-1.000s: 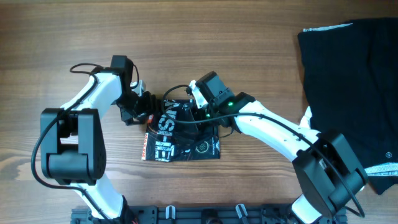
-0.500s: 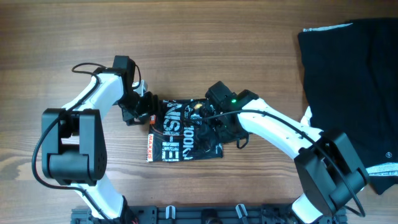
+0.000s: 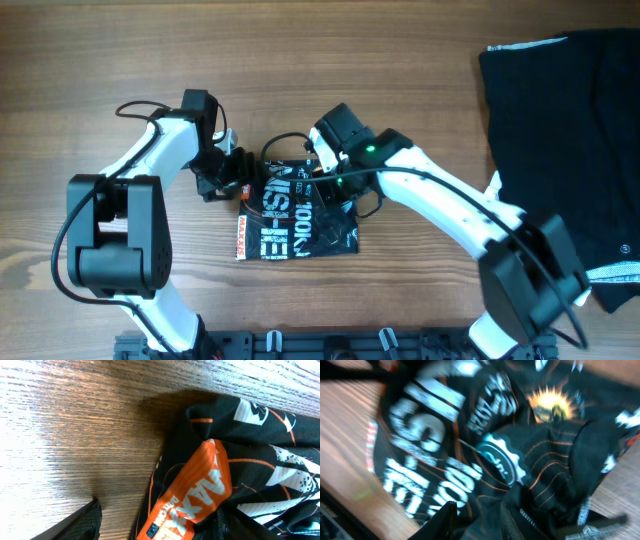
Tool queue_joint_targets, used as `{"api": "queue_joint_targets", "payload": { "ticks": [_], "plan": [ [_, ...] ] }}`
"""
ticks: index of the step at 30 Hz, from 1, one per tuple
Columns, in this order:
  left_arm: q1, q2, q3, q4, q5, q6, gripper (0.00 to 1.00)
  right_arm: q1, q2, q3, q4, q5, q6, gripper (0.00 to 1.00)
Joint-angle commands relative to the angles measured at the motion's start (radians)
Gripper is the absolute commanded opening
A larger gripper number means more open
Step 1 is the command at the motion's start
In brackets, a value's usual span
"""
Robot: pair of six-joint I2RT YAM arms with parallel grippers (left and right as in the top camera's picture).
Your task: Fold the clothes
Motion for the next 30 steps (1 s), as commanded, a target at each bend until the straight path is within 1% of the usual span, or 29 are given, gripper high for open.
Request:
{"api": "queue_joint_targets", "payload": {
  "ticks": [1, 2, 3, 5, 7, 10, 12, 13, 15, 16, 25, 26, 28, 30],
  "plan": [
    [-0.006, -0.010, -0.020, 0.001, -0.006, 0.005, 0.74, 0.003, 0.102, -0.002, -0.092, -0.017, 0.014, 0.32],
    [-0.006, -0.010, -0.021, 0.001, -0.006, 0.005, 0.74, 0.003, 0.102, -0.002, -0.159, 0.019, 0.062, 0.29],
    [-0.006, -0.010, -0.021, 0.001, -0.006, 0.005, 0.74, 0.003, 0.098, -0.002, -0.189, 0.045, 0.075, 0.28],
    [-0.006, -0.010, -0.021, 0.002, -0.006, 0.005, 0.74, 0.003, 0.098, -0.002, -0.261, 0.080, 0.096, 0.27],
    [-0.006, -0.010, -0.021, 0.002, -0.006, 0.005, 0.74, 0.002, 0.098, -0.002, -0.312, 0.094, 0.114, 0.24],
    [-0.006, -0.010, -0.021, 0.002, -0.007, 0.005, 0.74, -0.010, 0.091, 0.002, -0.312, 0.136, 0.138, 0.22],
    [-0.006, -0.010, -0.021, 0.002, -0.014, 0.005, 0.74, -0.011, 0.046, 0.023, -0.288, 0.136, 0.136, 0.23],
    [-0.006, -0.010, -0.021, 0.002, -0.014, 0.005, 0.74, -0.011, 0.019, 0.040, -0.272, 0.136, 0.129, 0.24],
    [-0.006, -0.010, -0.021, 0.003, -0.014, 0.005, 0.75, -0.011, -0.035, 0.081, -0.223, 0.130, 0.084, 0.37],
    [-0.006, -0.010, -0.021, 0.003, -0.014, 0.005, 0.75, -0.011, -0.045, 0.082, -0.203, 0.129, 0.084, 0.45],
    [-0.006, -0.010, -0.021, 0.002, -0.014, 0.005, 0.76, -0.005, 0.104, 0.076, -0.208, 0.121, 0.084, 0.45],
    [-0.006, -0.010, -0.021, 0.002, -0.014, 0.005, 0.76, 0.000, 0.116, 0.074, -0.206, 0.100, 0.084, 0.44],
    [-0.006, -0.010, -0.021, 0.002, -0.014, 0.005, 0.77, 0.014, 0.120, 0.060, -0.203, 0.083, 0.085, 0.38],
    [-0.006, -0.010, -0.021, 0.002, -0.014, 0.005, 0.77, 0.021, 0.120, 0.045, -0.208, 0.075, 0.088, 0.14]
  ]
}}
